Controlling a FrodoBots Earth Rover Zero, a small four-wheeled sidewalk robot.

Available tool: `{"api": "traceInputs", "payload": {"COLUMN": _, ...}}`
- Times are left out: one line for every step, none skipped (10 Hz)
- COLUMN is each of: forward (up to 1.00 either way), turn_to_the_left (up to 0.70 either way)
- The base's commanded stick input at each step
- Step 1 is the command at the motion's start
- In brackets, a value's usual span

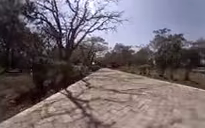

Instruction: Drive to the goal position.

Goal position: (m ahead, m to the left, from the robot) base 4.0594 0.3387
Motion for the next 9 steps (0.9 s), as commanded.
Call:
{"api": "traceInputs", "payload": {"forward": 1.00, "turn_to_the_left": 0.00}}
{"api": "traceInputs", "payload": {"forward": 1.00, "turn_to_the_left": 0.00}}
{"api": "traceInputs", "payload": {"forward": 1.00, "turn_to_the_left": 0.00}}
{"api": "traceInputs", "payload": {"forward": 1.00, "turn_to_the_left": 0.00}}
{"api": "traceInputs", "payload": {"forward": 1.00, "turn_to_the_left": 0.00}}
{"api": "traceInputs", "payload": {"forward": 1.00, "turn_to_the_left": 0.00}}
{"api": "traceInputs", "payload": {"forward": 1.00, "turn_to_the_left": 0.00}}
{"api": "traceInputs", "payload": {"forward": 1.00, "turn_to_the_left": 0.00}}
{"api": "traceInputs", "payload": {"forward": 1.00, "turn_to_the_left": 0.00}}
